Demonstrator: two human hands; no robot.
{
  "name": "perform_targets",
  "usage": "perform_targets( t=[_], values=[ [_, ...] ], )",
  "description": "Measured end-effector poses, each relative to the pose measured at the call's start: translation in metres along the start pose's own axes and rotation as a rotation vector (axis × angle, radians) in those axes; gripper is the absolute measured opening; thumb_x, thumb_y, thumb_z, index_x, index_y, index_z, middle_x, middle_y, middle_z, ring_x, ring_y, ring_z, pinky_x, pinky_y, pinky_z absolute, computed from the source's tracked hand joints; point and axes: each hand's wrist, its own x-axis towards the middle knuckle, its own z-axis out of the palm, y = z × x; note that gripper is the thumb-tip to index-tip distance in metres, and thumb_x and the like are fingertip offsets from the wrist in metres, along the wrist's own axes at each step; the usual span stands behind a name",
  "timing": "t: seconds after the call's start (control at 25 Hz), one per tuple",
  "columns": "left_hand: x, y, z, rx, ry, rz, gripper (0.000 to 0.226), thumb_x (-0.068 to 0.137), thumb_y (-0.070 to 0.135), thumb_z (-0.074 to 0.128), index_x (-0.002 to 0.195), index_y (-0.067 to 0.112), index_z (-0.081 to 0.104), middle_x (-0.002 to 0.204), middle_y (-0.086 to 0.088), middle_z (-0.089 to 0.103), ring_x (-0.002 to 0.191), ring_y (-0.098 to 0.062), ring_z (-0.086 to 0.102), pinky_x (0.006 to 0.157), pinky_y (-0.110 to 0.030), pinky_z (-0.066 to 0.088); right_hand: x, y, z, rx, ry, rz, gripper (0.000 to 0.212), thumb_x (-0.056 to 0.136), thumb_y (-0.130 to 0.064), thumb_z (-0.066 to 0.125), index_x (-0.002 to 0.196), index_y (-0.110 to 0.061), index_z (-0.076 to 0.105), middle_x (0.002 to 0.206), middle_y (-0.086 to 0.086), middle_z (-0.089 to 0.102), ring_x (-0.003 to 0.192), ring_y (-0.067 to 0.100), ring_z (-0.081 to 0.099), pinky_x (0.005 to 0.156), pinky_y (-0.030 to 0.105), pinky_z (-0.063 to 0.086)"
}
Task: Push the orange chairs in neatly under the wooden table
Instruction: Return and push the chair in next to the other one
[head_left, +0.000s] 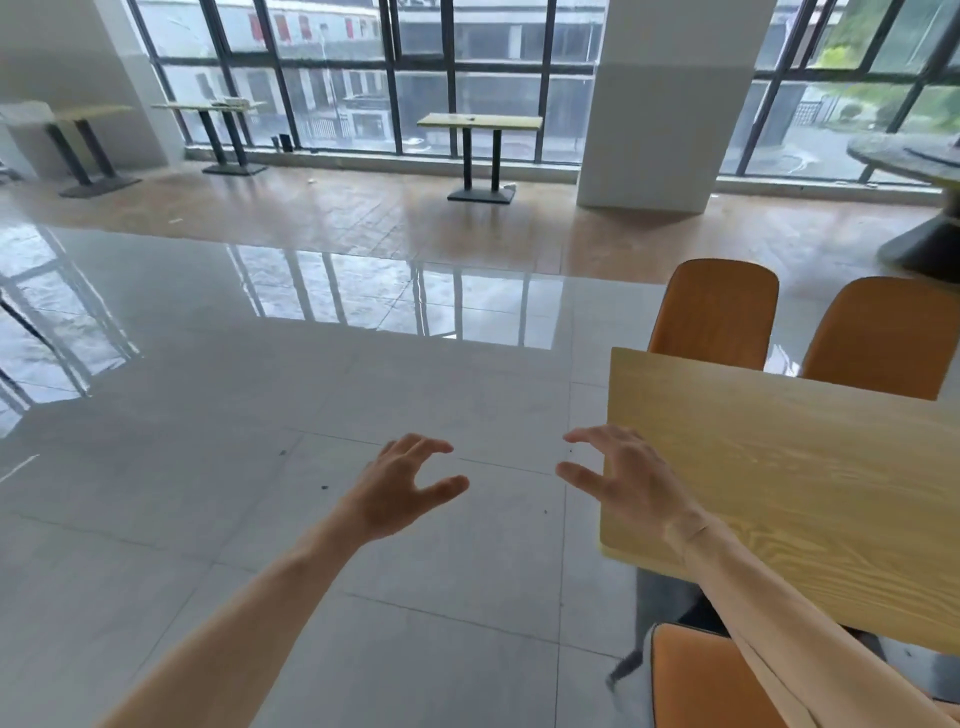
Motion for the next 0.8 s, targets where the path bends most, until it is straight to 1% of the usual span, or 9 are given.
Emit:
perform_targets(
  t=[0.12,0.2,0.32,0.44,0.56,0.72,0.8],
  values=[
    [0.056,-0.016,-0.025,0.008,0.042,0.04,0.081,0.071,0.085,0.04,0.136,0.038,0.049,0.141,0.011,0.048,0.132,-0.011,0.039,0.111,-0.038,0.033,0.057,-0.003,-0.006,0.018,0.042,-0.029,0.058,0.086,-0.071,0.047,0.134,-0.039,0.05,0.139,-0.013,0.051,0.132,0.009,0.041,0.106,0.033,0.037],
    [0.098,-0.023,-0.033,0.027,0.041,0.069,0.081,0.072,0.085,0.04,0.139,0.039,0.046,0.144,0.013,0.046,0.135,-0.01,0.037,0.113,-0.038,0.031,0.097,0.006,-0.006,0.022,0.067,-0.043,0.057,0.087,-0.069,0.048,0.134,-0.038,0.05,0.139,-0.013,0.052,0.13,0.009,0.043,0.105,0.033,0.039],
    [0.163,-0.027,-0.036,0.047,0.034,0.088,0.083,0.072,0.086,0.039,0.142,0.041,0.043,0.148,0.015,0.043,0.138,-0.008,0.033,0.115,-0.037,0.028,0.158,0.026,-0.007,0.018,0.092,-0.07,0.057,0.087,-0.068,0.047,0.135,-0.037,0.05,0.14,-0.013,0.052,0.132,0.01,0.043,0.108,0.038,0.039],
    [0.229,-0.027,-0.037,-0.009,0.044,0.051,0.084,0.072,0.088,0.04,0.142,0.041,0.043,0.146,0.016,0.044,0.135,-0.007,0.037,0.11,-0.029,0.03,0.217,0.052,-0.014,0.057,0.097,-0.039,0.058,0.087,-0.069,0.046,0.135,-0.038,0.05,0.141,-0.013,0.051,0.134,0.009,0.041,0.109,0.04,0.038],
    [0.285,-0.027,-0.032,-0.052,0.057,0.02,0.08,0.072,0.086,0.043,0.139,0.041,0.045,0.144,0.016,0.047,0.131,-0.007,0.041,0.109,-0.032,0.035,0.268,0.071,-0.02,0.075,0.082,-0.027,0.057,0.087,-0.069,0.045,0.135,-0.038,0.05,0.141,-0.013,0.051,0.134,0.009,0.042,0.109,0.041,0.038],
    [0.356,-0.036,-0.023,-0.085,0.037,-0.009,0.069,0.08,0.075,0.052,0.138,0.038,0.048,0.142,0.012,0.05,0.132,-0.01,0.042,0.104,-0.026,0.03,0.33,0.098,-0.022,0.097,0.078,0.016,0.05,0.089,-0.064,0.05,0.132,-0.037,0.053,0.139,-0.012,0.053,0.131,0.009,0.045,0.108,0.039,0.04],
    [0.394,-0.045,-0.019,-0.095,0.008,-0.013,0.067,0.081,0.072,0.053,0.138,0.036,0.049,0.142,0.011,0.05,0.131,-0.01,0.042,0.103,-0.025,0.029,0.36,0.113,-0.019,0.109,0.088,0.042,0.048,0.09,-0.062,0.051,0.13,-0.036,0.055,0.138,-0.011,0.055,0.129,0.009,0.047,0.107,0.038,0.041]
  ],
)
